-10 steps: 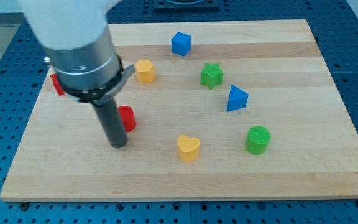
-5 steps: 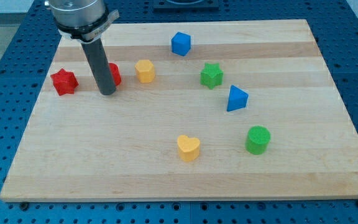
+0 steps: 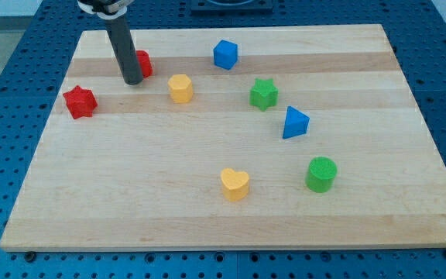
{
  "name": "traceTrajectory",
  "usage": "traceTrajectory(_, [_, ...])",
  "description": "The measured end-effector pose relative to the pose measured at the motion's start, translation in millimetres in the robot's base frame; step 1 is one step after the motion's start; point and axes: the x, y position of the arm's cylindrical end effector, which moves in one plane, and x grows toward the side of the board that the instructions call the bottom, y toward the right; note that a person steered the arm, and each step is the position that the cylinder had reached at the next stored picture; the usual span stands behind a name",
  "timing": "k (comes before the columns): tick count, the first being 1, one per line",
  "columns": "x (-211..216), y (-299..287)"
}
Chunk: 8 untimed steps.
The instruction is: Push red circle towards top left side of the board
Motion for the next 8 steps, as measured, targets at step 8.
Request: traceTrajectory(8, [-60.0,-24.2])
